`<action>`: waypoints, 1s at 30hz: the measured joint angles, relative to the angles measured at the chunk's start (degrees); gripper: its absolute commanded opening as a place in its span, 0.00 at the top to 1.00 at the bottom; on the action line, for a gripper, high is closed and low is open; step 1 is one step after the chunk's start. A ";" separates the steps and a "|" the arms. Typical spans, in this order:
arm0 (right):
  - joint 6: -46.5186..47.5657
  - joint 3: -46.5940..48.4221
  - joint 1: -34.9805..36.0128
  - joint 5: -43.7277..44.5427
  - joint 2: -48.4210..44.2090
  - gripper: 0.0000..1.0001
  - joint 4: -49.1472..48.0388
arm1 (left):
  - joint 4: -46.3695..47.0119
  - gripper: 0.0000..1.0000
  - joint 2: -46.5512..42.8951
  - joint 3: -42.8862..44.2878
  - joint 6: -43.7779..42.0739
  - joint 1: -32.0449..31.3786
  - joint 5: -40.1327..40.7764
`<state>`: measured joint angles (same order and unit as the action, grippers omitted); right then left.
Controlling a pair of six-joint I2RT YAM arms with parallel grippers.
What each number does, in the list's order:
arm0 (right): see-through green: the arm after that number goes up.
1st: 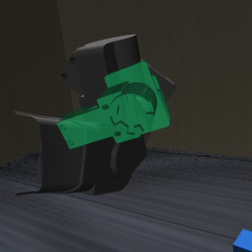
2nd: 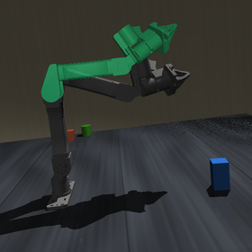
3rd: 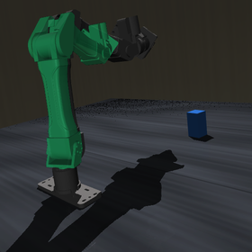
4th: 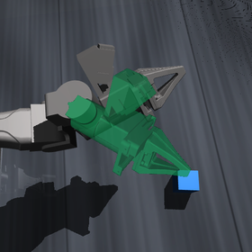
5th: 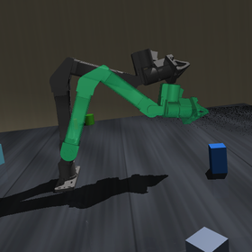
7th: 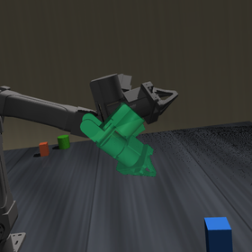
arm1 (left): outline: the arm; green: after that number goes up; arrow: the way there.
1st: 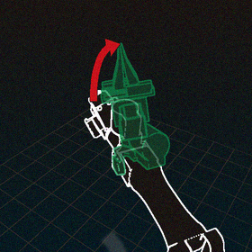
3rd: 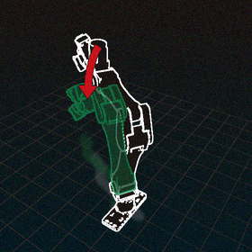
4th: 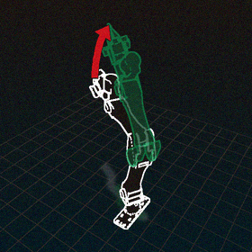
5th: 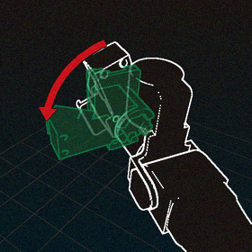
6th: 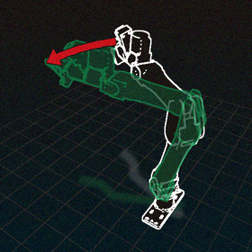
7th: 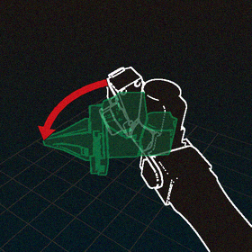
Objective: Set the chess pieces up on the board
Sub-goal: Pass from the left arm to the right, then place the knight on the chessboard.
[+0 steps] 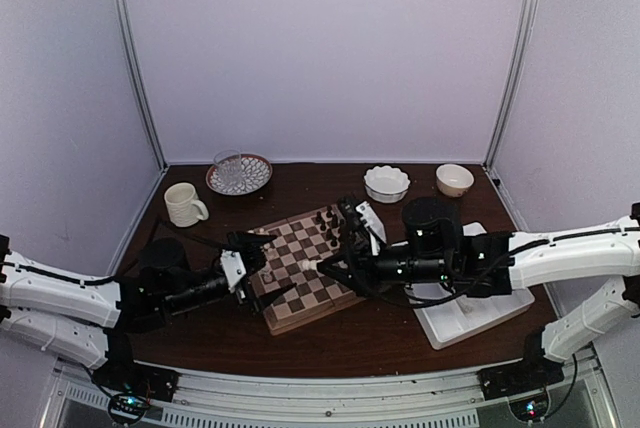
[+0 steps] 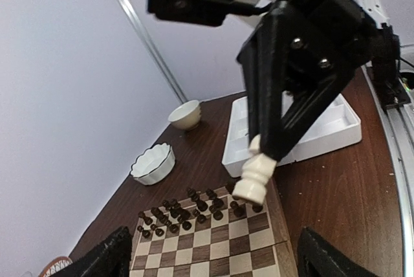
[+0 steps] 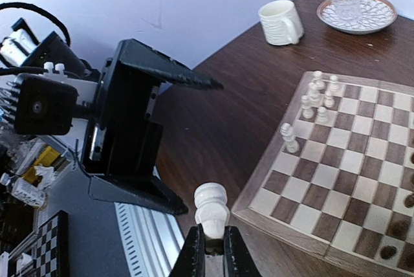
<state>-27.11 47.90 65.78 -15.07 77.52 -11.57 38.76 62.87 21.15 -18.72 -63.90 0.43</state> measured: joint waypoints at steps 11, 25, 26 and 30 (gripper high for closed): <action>4.83 20.50 0.00 13.70 7.61 1.00 31.21 | -3.50 0.05 -6.58 -0.39 11.47 6.36 12.68; 8.72 45.70 0.00 20.57 33.20 0.99 57.66 | -16.48 0.02 -10.91 2.58 21.00 6.93 38.03; 8.92 46.73 0.00 20.96 34.47 0.98 58.86 | -17.40 0.02 -10.84 3.30 22.03 6.93 39.30; 9.42 50.45 0.00 21.59 39.23 0.95 62.49 | -20.35 0.02 -9.64 5.60 24.98 6.93 43.47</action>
<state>-17.69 98.35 65.78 6.52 116.75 50.92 18.41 53.23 26.74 6.26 -56.97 43.90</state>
